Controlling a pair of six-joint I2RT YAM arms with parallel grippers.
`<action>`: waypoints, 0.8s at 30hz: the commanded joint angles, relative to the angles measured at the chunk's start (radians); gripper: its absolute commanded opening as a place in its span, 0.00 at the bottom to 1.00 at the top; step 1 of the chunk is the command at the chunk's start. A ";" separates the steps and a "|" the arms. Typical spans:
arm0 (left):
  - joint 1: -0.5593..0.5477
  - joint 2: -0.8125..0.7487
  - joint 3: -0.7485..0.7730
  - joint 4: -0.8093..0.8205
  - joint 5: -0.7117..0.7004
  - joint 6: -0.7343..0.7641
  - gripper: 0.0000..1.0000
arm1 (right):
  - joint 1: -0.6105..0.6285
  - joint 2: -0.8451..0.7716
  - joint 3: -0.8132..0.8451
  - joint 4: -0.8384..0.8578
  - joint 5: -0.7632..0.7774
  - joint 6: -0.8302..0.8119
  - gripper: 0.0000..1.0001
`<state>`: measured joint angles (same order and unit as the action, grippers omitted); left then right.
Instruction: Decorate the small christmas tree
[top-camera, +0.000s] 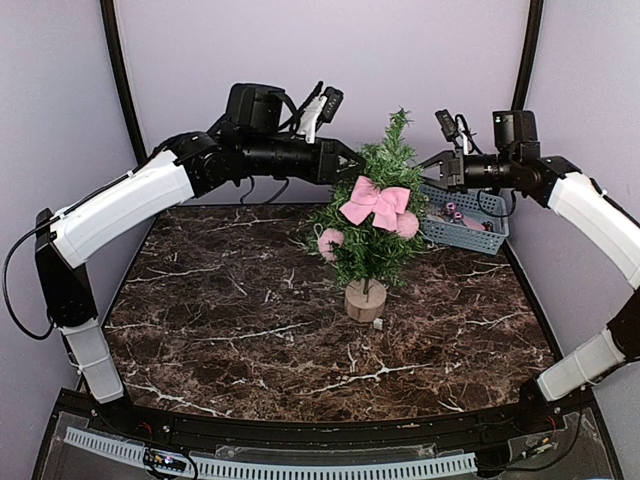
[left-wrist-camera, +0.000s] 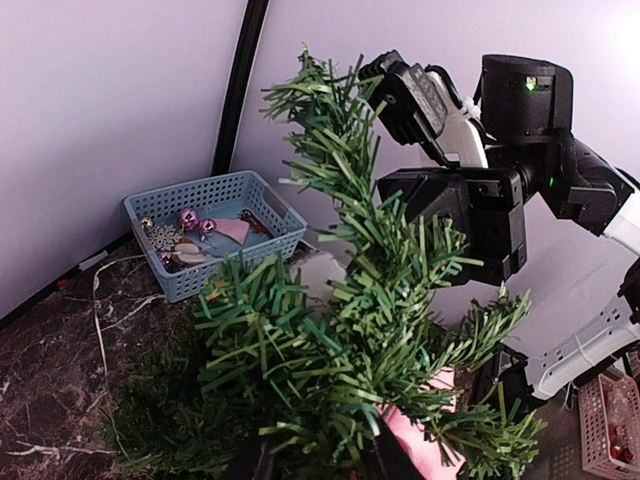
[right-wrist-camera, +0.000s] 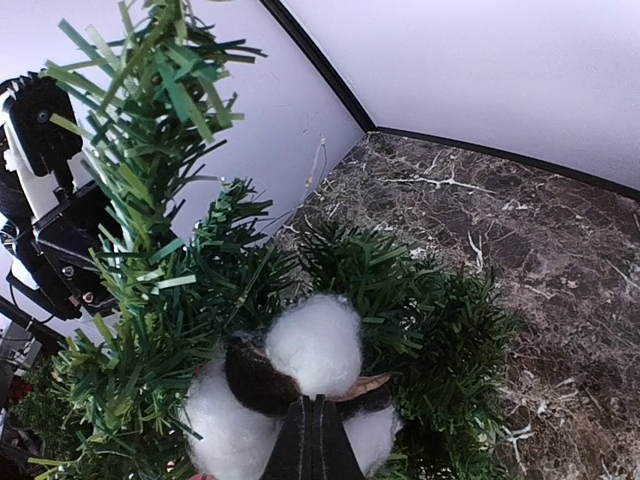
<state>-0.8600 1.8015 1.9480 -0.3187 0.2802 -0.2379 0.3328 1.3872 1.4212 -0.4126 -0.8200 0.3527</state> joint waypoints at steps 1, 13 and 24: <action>0.006 0.000 0.031 -0.017 0.022 0.012 0.22 | 0.017 0.020 0.012 0.037 -0.011 0.000 0.00; 0.006 0.006 0.035 -0.023 0.024 0.013 0.08 | 0.023 0.032 0.006 0.029 0.006 -0.008 0.00; 0.006 -0.024 0.023 -0.034 -0.026 0.030 0.32 | 0.017 -0.016 -0.001 0.034 0.077 0.003 0.28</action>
<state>-0.8600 1.8122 1.9484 -0.3439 0.2840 -0.2211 0.3473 1.4136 1.4208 -0.4046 -0.7860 0.3511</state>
